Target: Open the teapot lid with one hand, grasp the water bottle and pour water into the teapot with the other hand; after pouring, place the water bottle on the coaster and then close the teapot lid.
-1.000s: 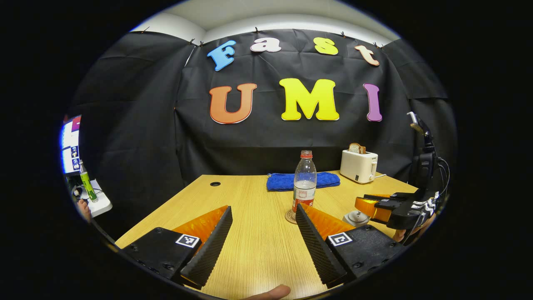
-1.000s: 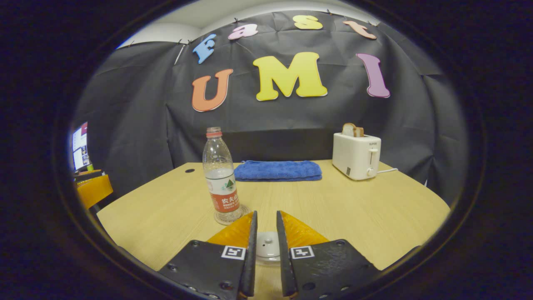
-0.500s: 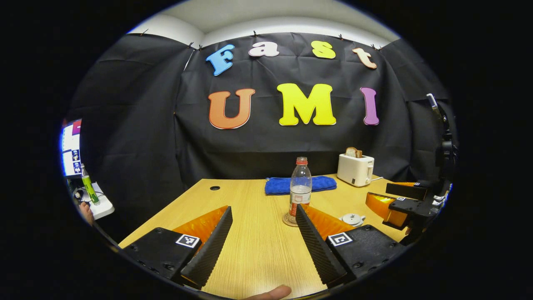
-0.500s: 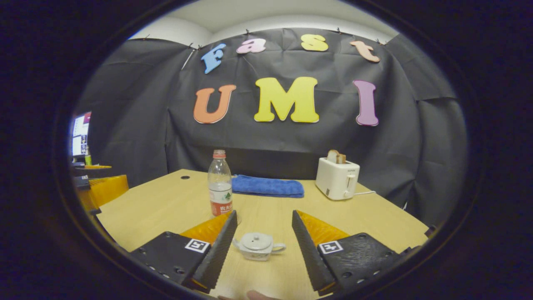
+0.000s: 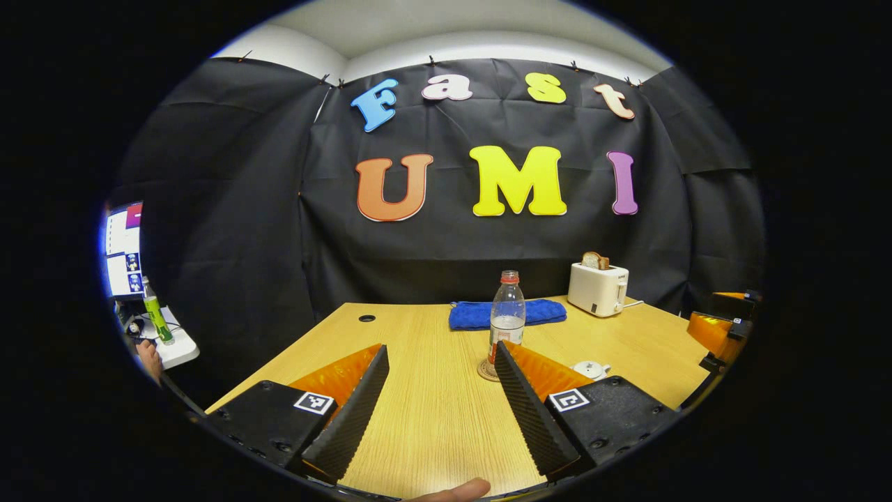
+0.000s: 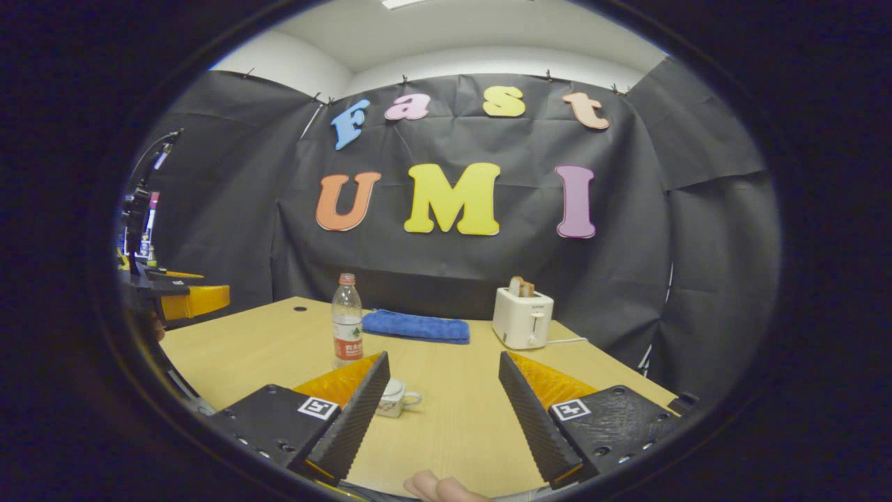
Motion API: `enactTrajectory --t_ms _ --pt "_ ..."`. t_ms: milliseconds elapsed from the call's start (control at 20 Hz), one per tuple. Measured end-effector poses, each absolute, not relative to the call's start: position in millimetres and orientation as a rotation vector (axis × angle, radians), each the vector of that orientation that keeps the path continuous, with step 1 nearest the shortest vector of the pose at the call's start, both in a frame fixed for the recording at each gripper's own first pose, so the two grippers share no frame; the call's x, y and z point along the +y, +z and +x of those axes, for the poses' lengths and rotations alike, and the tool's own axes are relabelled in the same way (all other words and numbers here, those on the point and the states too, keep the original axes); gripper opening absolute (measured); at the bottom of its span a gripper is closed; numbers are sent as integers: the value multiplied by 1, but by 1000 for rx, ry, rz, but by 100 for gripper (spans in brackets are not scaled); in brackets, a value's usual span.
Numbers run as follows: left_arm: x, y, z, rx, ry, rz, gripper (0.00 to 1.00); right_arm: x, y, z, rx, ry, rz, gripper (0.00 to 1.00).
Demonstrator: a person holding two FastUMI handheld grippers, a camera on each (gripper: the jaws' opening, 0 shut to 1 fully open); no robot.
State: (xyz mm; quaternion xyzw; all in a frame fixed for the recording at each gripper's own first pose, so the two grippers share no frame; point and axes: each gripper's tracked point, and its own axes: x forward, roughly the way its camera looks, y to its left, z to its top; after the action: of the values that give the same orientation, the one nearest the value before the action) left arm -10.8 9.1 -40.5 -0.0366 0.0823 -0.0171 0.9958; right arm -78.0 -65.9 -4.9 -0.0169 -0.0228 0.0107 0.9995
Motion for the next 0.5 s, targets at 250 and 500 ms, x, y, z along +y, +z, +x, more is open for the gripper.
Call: enactTrajectory --t_ms 250,500 --pt "-9 -39 -26 149 -27 -58 96 -92 -11 -84 -24 8 -40 95" --pt "-34 -50 -34 155 -49 15 96 -108 -2 -88 -30 2 -8 97"
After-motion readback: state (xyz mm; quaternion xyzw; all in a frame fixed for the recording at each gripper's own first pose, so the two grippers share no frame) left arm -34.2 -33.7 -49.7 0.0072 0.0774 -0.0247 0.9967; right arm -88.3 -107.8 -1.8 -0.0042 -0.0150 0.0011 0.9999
